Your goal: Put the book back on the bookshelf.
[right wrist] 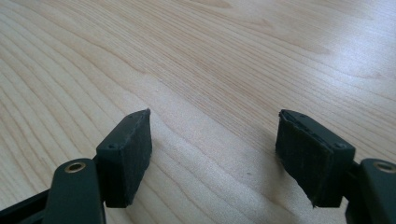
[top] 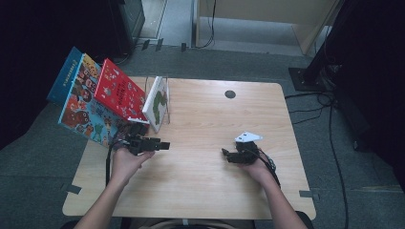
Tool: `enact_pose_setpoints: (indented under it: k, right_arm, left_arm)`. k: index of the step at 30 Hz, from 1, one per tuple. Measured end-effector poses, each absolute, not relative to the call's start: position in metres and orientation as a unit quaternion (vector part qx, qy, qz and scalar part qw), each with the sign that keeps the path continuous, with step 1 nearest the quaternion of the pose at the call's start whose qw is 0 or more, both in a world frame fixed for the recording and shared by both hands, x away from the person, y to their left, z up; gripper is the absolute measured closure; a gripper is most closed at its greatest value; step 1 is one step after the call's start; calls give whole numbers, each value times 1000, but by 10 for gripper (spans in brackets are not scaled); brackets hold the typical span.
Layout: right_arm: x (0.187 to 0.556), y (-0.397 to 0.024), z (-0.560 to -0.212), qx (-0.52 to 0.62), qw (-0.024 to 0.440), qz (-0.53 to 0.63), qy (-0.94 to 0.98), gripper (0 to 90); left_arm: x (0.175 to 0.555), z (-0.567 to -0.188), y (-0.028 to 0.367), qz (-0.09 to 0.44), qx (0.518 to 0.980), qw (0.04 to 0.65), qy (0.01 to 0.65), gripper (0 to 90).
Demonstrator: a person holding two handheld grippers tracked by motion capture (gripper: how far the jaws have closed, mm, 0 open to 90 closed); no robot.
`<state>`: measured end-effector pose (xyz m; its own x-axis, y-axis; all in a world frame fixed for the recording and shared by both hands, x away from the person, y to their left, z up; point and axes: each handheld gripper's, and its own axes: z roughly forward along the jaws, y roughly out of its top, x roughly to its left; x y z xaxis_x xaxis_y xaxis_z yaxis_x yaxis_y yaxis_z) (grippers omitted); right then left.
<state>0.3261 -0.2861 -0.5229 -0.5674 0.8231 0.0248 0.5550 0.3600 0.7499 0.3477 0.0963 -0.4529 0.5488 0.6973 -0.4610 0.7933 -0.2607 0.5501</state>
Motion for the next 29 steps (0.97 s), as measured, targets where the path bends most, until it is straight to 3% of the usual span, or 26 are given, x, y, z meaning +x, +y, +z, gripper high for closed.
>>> enact_pose_setpoints:
  k: [13,29]
  right_arm:
    - [325,-285,-523,432,182,369,802,267]
    - [326,-283,-523,432,181,368,803,247]
  left_arm:
    - [344,-492,95,-62,801,372,465,401]
    - [338,-503,99,-32,808,376,452,386]
